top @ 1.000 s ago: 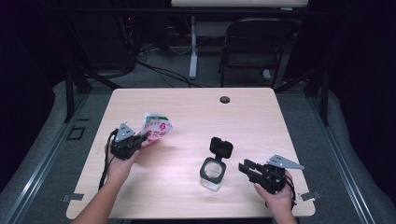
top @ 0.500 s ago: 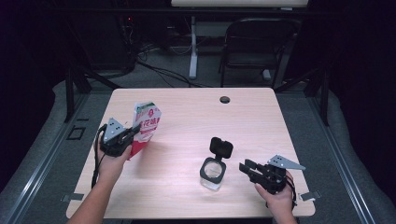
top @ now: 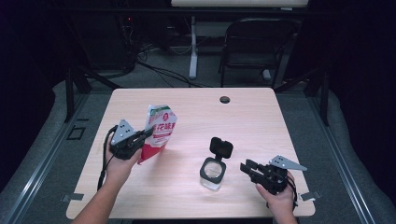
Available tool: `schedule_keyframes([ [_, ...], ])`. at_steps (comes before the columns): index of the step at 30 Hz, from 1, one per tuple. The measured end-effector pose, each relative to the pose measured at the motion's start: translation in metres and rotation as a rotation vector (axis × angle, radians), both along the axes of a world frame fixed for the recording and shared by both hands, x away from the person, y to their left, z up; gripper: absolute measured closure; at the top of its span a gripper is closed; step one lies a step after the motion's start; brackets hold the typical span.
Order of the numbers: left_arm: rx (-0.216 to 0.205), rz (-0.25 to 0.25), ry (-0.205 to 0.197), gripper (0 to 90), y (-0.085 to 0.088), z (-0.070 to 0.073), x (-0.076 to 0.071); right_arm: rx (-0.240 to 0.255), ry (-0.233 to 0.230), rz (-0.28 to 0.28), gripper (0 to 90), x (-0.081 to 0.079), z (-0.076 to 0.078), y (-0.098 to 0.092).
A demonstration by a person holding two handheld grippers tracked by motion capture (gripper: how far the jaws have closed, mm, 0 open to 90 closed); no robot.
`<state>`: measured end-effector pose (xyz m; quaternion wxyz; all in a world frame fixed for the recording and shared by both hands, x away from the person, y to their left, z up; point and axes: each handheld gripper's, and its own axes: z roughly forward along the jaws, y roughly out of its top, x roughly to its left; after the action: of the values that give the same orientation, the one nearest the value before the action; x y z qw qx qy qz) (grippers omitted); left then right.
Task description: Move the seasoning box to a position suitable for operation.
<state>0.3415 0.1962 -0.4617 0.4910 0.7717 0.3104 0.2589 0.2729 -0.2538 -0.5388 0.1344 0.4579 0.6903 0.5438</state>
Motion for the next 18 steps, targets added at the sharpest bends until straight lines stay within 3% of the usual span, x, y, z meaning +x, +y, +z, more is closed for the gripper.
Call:
schedule_keyframes([
  [11,-0.019,-0.180,0.027,90.0,-0.043,0.000,-0.017,0.000,0.001,-0.013,63.8,-0.003,0.000,-0.003],
  [16,-0.005,-0.219,0.033,90.0,-0.053,-0.006,-0.021,0.001,-0.001,-0.010,63.7,-0.003,0.000,-0.003],
  [18,-0.021,-0.224,0.033,90.0,-0.053,-0.006,-0.022,0.001,-0.001,-0.009,63.4,-0.003,0.001,-0.003],
])
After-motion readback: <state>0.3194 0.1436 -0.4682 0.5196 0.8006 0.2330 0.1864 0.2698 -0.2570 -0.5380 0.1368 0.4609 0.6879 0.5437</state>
